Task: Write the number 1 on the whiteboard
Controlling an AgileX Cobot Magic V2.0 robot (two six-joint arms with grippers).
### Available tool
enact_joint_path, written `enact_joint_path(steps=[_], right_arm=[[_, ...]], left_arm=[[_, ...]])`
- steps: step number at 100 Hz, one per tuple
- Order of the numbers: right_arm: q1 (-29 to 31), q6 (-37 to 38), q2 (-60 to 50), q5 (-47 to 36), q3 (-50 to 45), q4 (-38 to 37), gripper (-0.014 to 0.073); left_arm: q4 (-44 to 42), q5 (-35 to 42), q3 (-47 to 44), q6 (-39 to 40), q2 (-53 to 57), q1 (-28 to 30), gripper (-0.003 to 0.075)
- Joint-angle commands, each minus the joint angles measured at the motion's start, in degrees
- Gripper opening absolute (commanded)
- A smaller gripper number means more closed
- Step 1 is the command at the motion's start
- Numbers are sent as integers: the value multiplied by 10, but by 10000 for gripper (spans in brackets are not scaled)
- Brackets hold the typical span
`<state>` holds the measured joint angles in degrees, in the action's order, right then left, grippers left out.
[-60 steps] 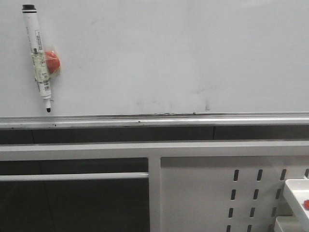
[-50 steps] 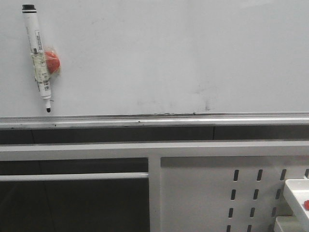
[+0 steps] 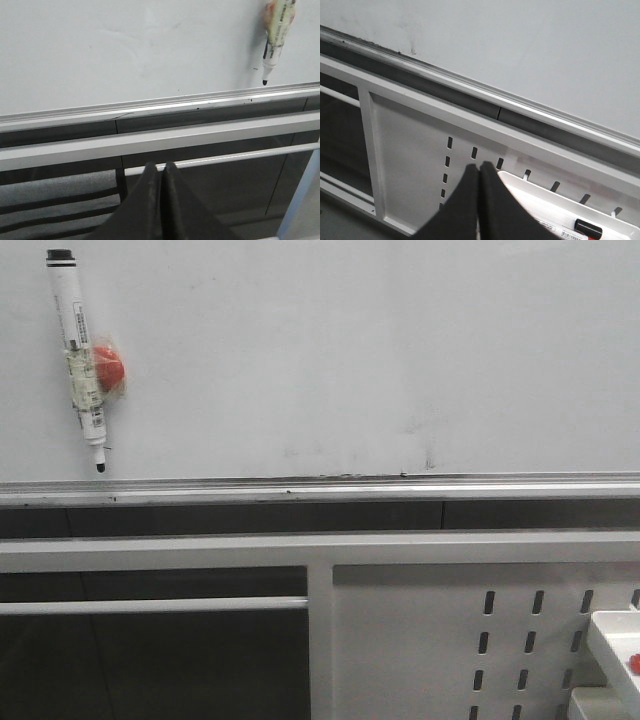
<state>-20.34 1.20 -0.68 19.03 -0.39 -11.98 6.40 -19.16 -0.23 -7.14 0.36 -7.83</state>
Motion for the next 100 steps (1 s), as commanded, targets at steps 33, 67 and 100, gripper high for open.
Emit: enact_joint_path(steps=[33, 67, 100], right_arm=[[2, -3, -10, -20, -8, -11, -71], [2, -3, -10, -20, -8, -11, -71], [2, -3, -10, -42, -8, -18, -71]], left_arm=[[6, 31, -20, 6, 12, -4, -20], [6, 31, -20, 6, 12, -4, -20], [6, 31, -20, 6, 12, -4, -20]])
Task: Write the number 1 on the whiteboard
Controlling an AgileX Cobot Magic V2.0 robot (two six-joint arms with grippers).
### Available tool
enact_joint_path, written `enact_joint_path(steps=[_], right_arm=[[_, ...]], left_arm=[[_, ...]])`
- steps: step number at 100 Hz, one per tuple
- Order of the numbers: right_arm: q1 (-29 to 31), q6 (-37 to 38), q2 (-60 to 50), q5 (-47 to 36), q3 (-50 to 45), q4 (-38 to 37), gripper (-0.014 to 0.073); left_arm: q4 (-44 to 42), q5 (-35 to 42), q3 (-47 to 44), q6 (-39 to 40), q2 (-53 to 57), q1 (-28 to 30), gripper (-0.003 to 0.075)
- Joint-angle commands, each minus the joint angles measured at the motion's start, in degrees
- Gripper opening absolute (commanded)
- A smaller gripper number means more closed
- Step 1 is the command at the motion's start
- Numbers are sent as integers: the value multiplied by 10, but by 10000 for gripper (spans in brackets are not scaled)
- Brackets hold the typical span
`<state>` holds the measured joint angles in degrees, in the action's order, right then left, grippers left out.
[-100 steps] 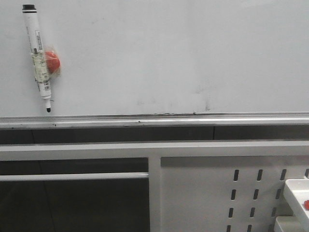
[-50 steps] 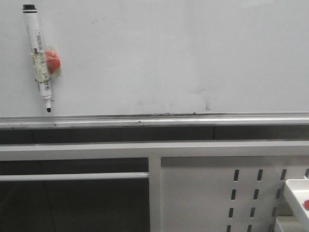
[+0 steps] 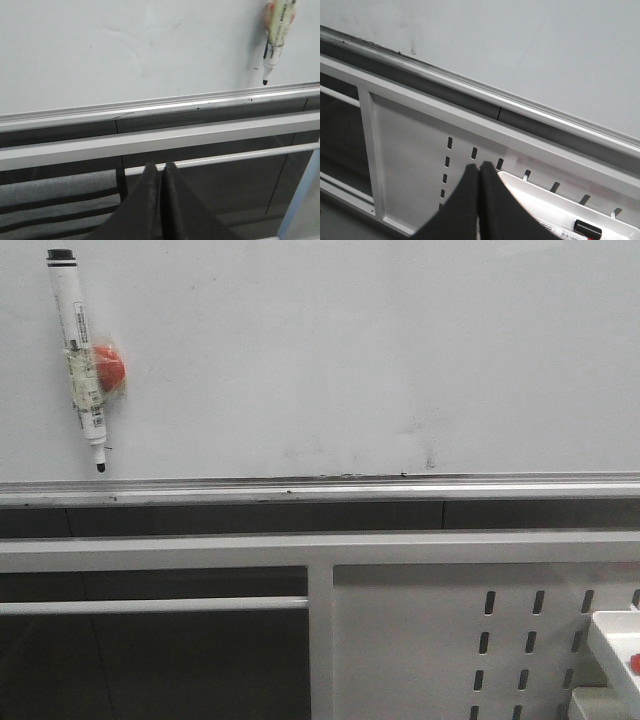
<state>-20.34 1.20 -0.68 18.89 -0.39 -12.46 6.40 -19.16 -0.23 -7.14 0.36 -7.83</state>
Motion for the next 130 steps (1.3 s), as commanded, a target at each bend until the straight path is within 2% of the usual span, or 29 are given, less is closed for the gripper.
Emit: enact_joint_path(steps=[1, 9, 17, 22, 32, 42, 51, 58, 63, 90, 99, 114, 130], right_arm=[[2, -3, -10, -43, -8, -14, -71], [2, -3, -10, -94, -8, -14, -71], [2, -3, -10, -156, -8, -9, -71], [2, -3, -10, -196, -8, 0, -71], [2, 0, -10, -279, -8, 31, -71], [2, 2, -10, -328, -8, 105, -71], [2, 2, -10, -321, -8, 191, -71], [2, 2, -10, -308, -8, 279, -71], [2, 2, -10, -307, -8, 312, -71], [2, 3, -10, -291, 1, 375, -71], [2, 3, -10, -229, 15, 389, -71], [2, 3, -10, -142, 56, 389, -69], [2, -12, -10, -128, 99, 379, -69]], left_arm=[[6, 31, -20, 6, 12, -4, -20], [6, 39, -20, 6, 12, -4, -20], [33, 83, -20, 6, 12, -4, -20], [88, 127, -20, 6, 12, -4, -20], [260, 210, -20, 6, 12, -4, -20], [378, 248, -19, 6, 12, -4, -20], [501, 245, -18, 6, 12, -4, -20], [561, 244, -18, 6, 12, -4, -20], [582, 245, -18, 6, 12, -4, -20], [589, 227, -18, 5, 12, -4, -20], [576, 203, -12, 1, 12, -4, -19], [473, 151, 26, -1, 7, -4, -12], [351, 105, 103, -2, -34, -4, 88]])
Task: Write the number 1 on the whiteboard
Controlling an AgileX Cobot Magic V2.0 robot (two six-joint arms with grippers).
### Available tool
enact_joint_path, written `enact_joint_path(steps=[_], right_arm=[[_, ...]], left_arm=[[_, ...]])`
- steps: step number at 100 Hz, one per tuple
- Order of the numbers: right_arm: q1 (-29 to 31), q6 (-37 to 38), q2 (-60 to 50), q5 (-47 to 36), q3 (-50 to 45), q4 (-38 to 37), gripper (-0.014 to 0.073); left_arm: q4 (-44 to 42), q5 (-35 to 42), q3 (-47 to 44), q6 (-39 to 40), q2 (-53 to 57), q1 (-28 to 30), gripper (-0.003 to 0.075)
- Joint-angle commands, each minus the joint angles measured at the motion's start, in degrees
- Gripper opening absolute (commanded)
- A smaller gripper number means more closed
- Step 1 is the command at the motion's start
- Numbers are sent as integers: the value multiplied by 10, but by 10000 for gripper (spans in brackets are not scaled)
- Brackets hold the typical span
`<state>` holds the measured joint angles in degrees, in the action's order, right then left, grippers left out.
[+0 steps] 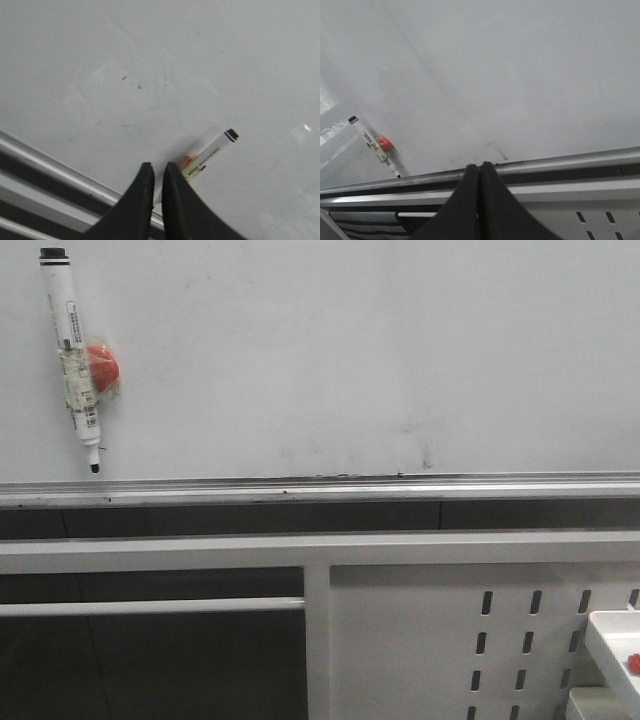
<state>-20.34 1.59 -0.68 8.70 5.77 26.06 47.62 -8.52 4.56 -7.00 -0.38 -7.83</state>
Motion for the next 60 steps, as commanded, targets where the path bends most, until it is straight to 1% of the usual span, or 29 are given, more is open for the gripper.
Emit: enact_joint_path(steps=[1, 6, 11, 17, 24, 29, 35, 48, 55, 60], right_arm=[[2, -19, -10, -21, 41, -7, -69], [2, -45, -10, -1, 56, -16, -69], [2, -78, -10, 22, 69, -22, -69], [2, -112, -10, 46, 81, -33, -66], [2, -121, -5, 58, 91, -43, -41], [2, -121, -2, 60, 93, -47, 3], [2, -121, 2, 59, 93, -49, 83], [2, -121, 20, 62, 93, -51, 265], [2, -125, 32, 70, 96, -60, 321], [2, -142, 42, 84, 104, -63, 328]], left_arm=[[-73, -5, 59, -4, -30, -4, 99], [-106, -32, 93, -21, -55, -4, 134], [-127, -61, 123, -53, -81, -4, 167], [-138, -95, 155, -114, -115, -4, 197], [-138, -132, 187, -182, -161, -4, 217], [-138, -152, 203, -218, -192, -4, 225], [-138, -157, 212, -241, -224, -8, 232], [-138, -147, 213, -242, -264, -36, 233], [-144, -149, 213, -242, -280, -53, 233], [-160, -156, 213, -242, -290, -66, 233]])
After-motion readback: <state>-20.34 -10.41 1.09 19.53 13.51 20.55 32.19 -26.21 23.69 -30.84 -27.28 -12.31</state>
